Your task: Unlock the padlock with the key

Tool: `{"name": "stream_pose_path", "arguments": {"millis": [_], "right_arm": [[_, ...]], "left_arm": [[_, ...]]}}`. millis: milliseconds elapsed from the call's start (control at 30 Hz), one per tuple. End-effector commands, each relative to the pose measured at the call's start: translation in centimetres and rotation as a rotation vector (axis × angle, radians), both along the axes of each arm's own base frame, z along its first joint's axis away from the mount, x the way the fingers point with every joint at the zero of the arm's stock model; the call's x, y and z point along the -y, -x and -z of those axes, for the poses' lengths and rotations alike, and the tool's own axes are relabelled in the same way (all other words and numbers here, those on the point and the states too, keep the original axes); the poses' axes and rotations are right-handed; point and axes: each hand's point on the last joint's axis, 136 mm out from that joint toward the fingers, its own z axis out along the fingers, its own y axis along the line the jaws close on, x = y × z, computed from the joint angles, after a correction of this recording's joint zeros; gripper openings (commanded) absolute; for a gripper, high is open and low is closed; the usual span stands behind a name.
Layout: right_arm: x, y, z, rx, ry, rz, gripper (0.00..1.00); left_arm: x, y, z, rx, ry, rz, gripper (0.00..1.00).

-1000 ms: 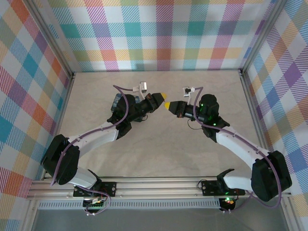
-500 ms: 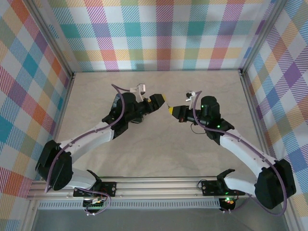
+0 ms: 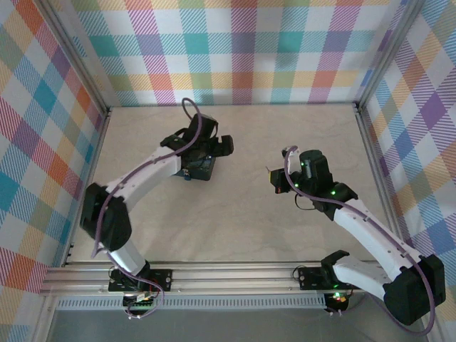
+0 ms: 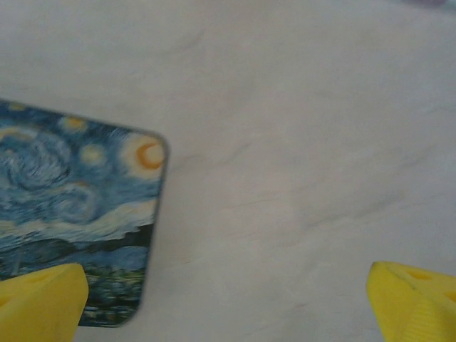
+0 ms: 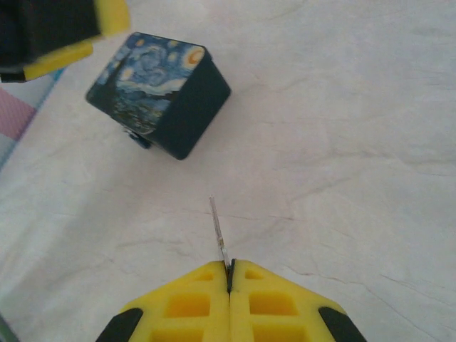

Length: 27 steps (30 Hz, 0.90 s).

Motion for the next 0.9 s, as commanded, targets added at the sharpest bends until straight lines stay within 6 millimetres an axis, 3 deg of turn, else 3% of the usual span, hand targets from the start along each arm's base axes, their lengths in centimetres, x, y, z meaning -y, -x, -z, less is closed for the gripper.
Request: {"name": "stream_pose_path", "arguments": {"millis": [0, 233, 467, 633, 867], "right_arm": [[1.0, -0.1, -0.5, 0.030, 0.071, 0.015, 0.00], [1.1, 0.0, 0.2, 0.016, 0.075, 0.019, 0.00], [1.2, 0.1, 0.6, 0.004, 0.077, 0.027, 0.00], [1.6, 0.1, 0.8, -0.012, 0.093, 0.044, 0.00], [3.1, 0.0, 0.7, -0.049, 0.076, 0.106, 0.00]], "left_arm": [[-2.2, -0.4, 3.0, -0.086, -0.170, 0.022, 1.00], [-1.2, -3.3, 5.6, -0.121, -0.218, 0.059, 1.00], [0.3, -4.4, 7.8, -0.160, -0.213, 0.107, 1.00], [1.0, -3.9, 9.1, -0.204, -0.182, 0.125, 0.99], [2.9, -1.1, 9.4, -0.236, -0.125, 0.175, 0.95]]}}
